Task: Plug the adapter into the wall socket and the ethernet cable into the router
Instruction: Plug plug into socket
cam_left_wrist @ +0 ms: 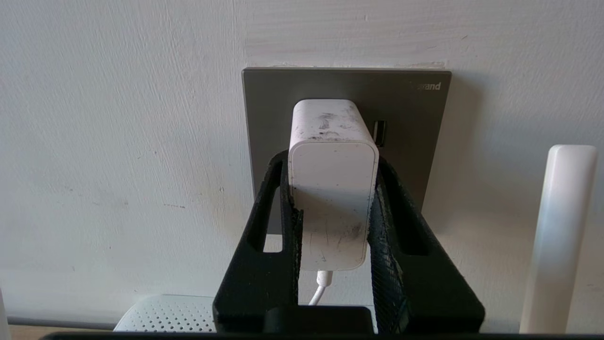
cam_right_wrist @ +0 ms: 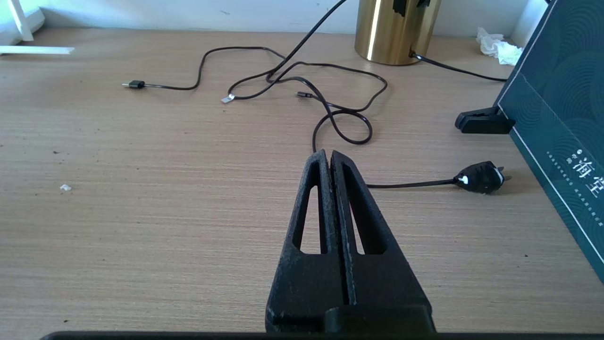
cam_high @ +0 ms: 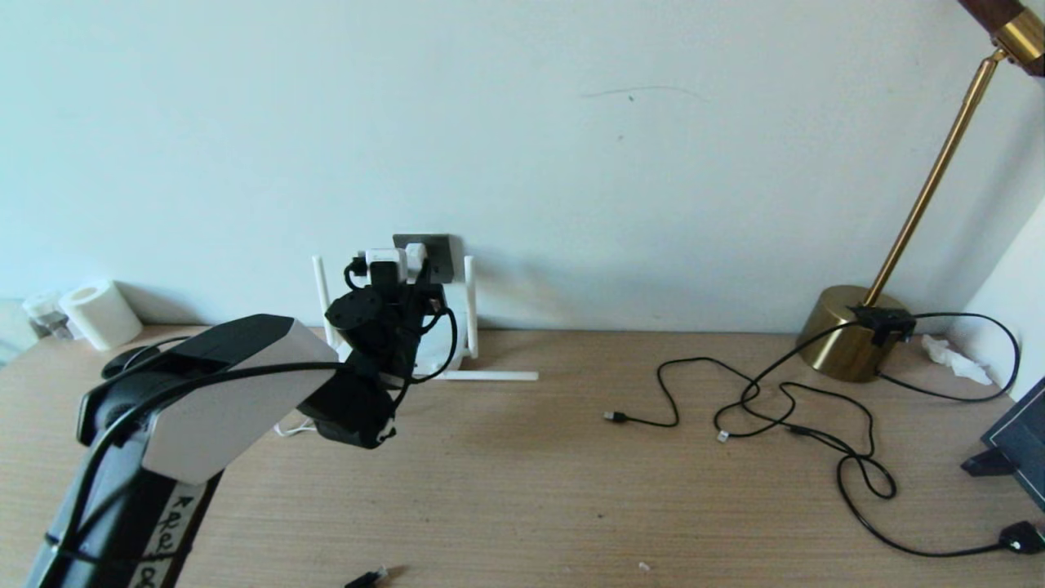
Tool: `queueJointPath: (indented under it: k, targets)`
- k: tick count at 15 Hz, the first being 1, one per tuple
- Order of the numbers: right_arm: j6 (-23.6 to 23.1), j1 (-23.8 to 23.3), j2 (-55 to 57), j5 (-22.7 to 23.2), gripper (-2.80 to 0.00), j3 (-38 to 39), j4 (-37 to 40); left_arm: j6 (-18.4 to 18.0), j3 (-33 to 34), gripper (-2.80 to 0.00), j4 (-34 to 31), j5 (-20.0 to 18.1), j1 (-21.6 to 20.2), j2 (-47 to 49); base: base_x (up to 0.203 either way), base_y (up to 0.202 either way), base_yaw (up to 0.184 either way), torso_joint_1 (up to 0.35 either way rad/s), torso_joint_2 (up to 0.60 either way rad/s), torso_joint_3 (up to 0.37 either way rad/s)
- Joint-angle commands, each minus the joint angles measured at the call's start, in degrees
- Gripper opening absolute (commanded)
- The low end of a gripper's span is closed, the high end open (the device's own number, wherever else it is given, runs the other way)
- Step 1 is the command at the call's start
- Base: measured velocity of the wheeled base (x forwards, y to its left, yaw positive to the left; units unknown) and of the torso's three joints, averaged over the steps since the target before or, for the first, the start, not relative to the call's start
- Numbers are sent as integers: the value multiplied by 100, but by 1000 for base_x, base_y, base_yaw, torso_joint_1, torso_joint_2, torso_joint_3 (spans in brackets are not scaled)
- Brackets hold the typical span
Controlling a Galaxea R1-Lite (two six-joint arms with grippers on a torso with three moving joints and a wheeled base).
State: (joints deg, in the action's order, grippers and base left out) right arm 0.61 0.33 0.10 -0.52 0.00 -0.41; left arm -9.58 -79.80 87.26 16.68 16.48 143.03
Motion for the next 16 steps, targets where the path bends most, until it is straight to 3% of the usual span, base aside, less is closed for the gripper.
queueJointPath:
  k: [1, 16]
  targets:
    - [1, 2, -1, 0, -280, 0, -2, -1, -9, -280, 40, 20, -43, 14, 0, 0, 0, 0, 0, 0]
    - [1, 2, -1, 0, -280, 0, -2, 9, -18, -280, 40, -341, -181, 54, 0, 0, 0, 0, 0, 0]
